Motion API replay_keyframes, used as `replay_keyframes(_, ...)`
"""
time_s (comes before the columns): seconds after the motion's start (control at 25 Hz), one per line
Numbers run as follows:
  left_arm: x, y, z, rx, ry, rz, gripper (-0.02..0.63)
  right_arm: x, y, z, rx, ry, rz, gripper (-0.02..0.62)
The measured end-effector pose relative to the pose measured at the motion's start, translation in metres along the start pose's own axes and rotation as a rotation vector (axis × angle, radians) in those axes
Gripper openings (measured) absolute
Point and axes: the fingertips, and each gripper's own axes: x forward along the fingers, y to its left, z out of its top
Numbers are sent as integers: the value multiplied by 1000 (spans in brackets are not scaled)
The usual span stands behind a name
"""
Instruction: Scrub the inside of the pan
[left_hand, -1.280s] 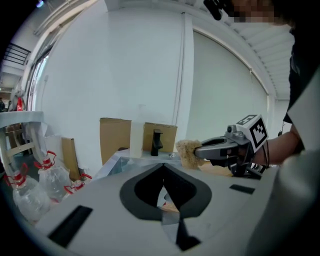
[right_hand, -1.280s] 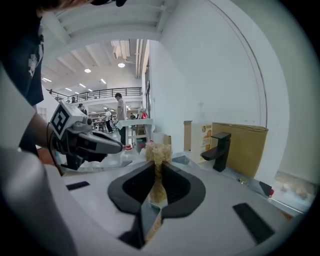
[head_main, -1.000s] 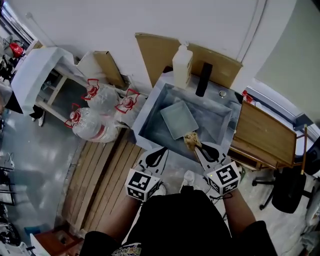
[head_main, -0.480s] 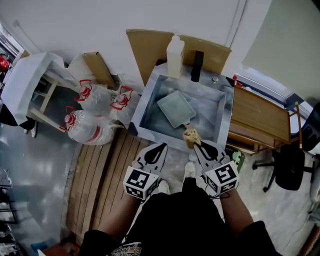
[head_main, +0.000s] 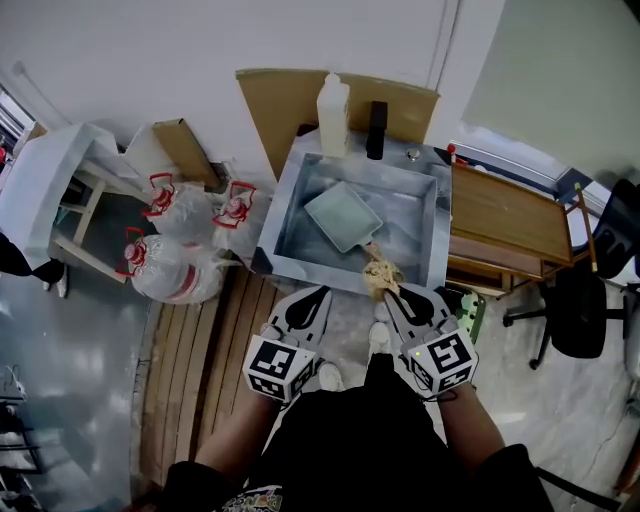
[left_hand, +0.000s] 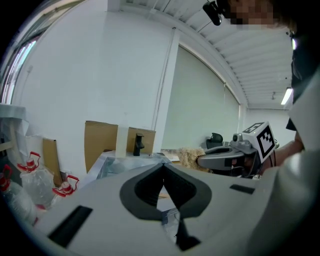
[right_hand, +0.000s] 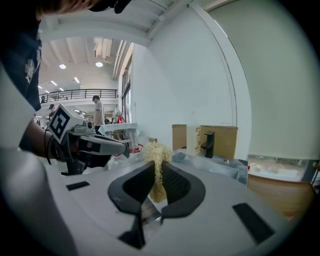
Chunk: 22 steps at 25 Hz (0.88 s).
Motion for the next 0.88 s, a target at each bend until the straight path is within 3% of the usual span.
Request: replay_keyframes(0.88, -25, 8, -8, -4, 11, -33, 8, 0, 29, -5, 28, 5, -27, 49)
